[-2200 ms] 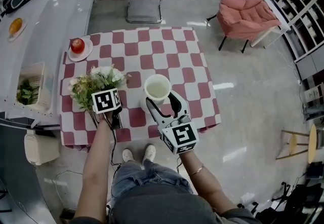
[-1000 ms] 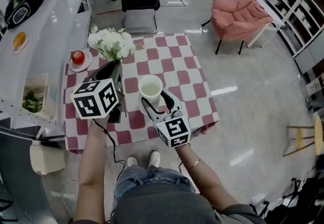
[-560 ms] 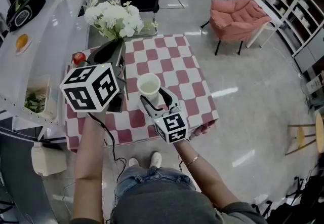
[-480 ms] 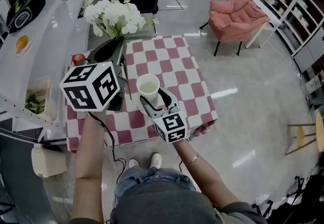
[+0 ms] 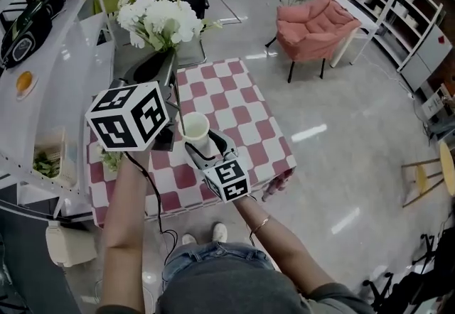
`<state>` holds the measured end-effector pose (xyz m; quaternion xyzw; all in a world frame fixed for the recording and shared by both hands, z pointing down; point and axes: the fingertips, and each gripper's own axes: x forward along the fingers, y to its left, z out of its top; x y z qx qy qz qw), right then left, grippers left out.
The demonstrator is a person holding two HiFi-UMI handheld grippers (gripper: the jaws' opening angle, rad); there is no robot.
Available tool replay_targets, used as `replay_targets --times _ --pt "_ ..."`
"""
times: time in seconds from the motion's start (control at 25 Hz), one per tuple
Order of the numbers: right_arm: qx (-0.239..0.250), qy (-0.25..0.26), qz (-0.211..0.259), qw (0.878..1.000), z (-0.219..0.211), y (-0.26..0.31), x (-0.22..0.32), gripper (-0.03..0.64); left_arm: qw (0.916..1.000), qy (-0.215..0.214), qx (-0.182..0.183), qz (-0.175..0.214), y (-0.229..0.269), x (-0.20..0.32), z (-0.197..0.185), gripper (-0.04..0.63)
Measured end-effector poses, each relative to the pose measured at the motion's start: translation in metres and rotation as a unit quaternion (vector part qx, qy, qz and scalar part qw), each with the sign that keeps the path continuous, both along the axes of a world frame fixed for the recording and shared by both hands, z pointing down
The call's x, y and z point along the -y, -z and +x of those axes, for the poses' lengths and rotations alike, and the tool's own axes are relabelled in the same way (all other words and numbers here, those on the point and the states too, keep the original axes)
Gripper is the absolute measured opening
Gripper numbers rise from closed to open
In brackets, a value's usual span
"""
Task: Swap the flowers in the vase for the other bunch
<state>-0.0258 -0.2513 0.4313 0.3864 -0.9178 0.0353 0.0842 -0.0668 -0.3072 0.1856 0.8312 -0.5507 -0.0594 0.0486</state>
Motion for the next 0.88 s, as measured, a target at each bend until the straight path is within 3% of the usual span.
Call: replay_targets --times 0.36,0.88 --pt "0.003 -0.002 -0.002 1.000 -0.002 -0.001 -0.001 0.279 0.9990 0.008 0.023 0.036 -0.015 0.005 0.017 0.034" --pt "0.006 -0.001 -0.003 1.000 0.007 0.002 0.000 0.279 0.9987 -0.009 0.050 -0.002 -0.080 -0.009 0.029 0.035"
